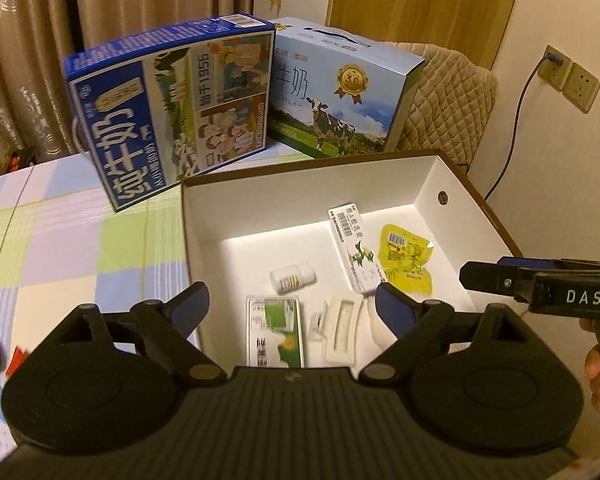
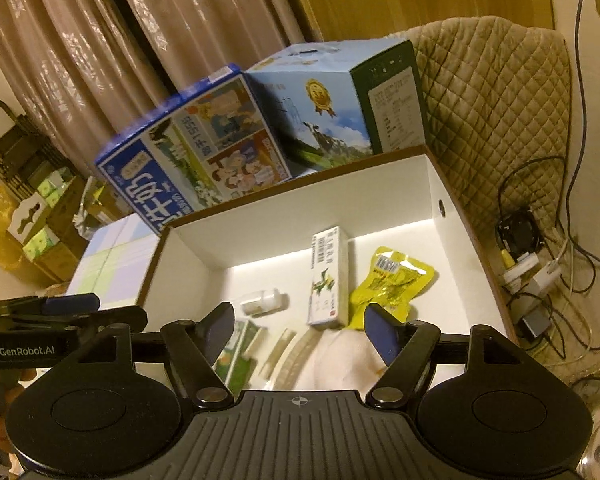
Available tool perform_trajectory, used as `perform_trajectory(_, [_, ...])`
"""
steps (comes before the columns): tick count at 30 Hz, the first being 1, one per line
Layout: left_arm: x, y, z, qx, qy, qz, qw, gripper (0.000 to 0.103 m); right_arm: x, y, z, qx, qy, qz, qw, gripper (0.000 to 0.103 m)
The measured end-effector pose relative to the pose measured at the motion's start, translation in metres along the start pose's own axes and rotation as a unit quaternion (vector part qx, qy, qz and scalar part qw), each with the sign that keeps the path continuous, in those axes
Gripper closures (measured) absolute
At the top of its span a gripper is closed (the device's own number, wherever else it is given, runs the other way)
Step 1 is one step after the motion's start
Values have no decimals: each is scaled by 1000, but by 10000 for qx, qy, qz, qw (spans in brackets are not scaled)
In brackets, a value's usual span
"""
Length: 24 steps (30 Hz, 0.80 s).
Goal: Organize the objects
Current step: 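Lower both items into the box and open both tools, then withdraw both tools from the box back toward the remaining table items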
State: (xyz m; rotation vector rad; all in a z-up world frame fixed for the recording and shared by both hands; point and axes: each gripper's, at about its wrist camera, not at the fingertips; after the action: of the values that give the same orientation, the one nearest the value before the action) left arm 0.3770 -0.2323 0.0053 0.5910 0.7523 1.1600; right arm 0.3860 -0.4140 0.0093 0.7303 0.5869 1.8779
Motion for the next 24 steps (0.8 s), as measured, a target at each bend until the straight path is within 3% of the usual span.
perform_trajectory(24, [56, 75, -82, 114, 247, 164, 9995, 14, 82, 53, -58, 7, 72, -21, 10000, 33])
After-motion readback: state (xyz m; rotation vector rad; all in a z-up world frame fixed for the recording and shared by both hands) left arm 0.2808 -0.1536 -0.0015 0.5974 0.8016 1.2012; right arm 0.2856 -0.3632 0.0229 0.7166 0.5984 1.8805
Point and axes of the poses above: each gripper's, at about its wrist camera, not at the fingertips, and y roughly against the way its jaws point, x to its left, z to its top, and after that the axes turned 11 degrees about y, right-handed
